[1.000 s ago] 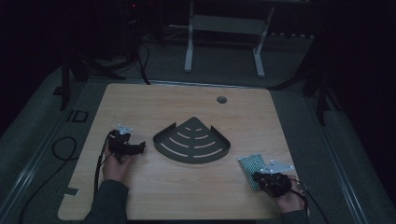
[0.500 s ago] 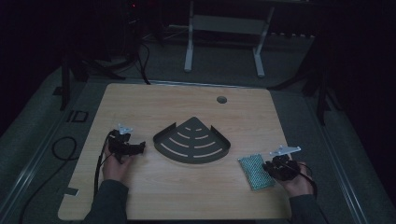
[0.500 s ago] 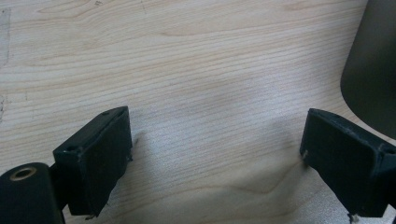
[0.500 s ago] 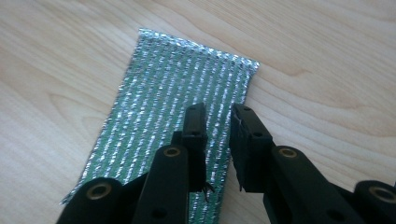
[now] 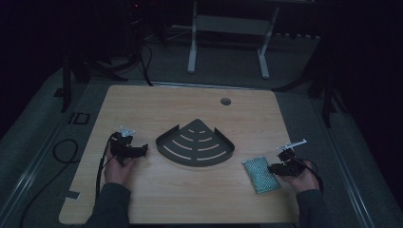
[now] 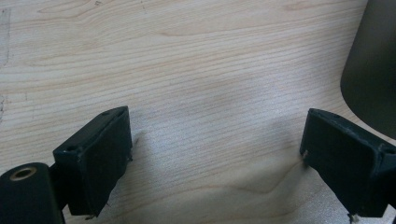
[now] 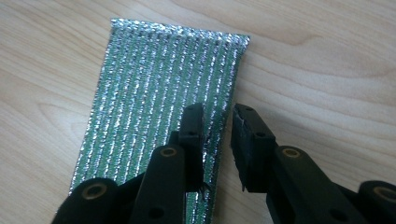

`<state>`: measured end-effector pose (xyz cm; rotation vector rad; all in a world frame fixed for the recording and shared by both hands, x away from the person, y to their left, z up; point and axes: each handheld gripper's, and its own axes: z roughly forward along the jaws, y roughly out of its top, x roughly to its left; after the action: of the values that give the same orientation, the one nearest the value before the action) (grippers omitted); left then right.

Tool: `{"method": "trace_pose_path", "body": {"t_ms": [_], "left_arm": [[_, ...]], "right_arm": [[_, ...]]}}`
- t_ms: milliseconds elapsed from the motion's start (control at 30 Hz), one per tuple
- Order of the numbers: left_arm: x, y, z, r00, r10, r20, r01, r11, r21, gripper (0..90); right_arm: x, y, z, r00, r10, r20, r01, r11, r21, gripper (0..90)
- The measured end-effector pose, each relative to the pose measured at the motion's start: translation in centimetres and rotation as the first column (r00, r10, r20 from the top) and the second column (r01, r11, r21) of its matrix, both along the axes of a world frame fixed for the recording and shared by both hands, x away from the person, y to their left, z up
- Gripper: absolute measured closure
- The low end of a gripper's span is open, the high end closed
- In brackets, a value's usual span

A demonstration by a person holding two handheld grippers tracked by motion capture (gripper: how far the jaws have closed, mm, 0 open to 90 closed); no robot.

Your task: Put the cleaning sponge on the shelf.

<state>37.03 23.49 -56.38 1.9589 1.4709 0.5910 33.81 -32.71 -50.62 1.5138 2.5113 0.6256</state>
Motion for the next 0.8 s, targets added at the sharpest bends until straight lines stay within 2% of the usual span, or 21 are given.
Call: {"method": "trace_pose_path", "body": {"t_ms": [167,367,600,800], "left_arm": [[0.0,0.0,0.0,1.0000,0.000,0.000,0.000,1.0000,0.000,9.7],[0.0,0.0,0.0,1.0000,0.000,0.000,0.000,1.0000,0.000,9.7],[0.0,0.0,0.0,1.0000,0.000,0.000,0.000,1.0000,0.000,9.7],[0.0,0.0,0.0,1.0000,0.000,0.000,0.000,1.0000,0.000,9.7]], "right_arm": [[0.4,-0.2,-0.3,0.9988,-0.017,-0.046,0.017,1.000,0.004,74.8],[0.9,-0.2,-0.5,0.9967,-0.012,-0.080,0.013,1.000,0.004,75.3],[1.6,0.0,-0.5,0.9913,0.025,-0.129,-0.027,1.000,-0.011,77.6],[1.9,0.3,-0.6,0.9871,0.029,-0.158,-0.031,0.999,-0.013,82.4]]}}
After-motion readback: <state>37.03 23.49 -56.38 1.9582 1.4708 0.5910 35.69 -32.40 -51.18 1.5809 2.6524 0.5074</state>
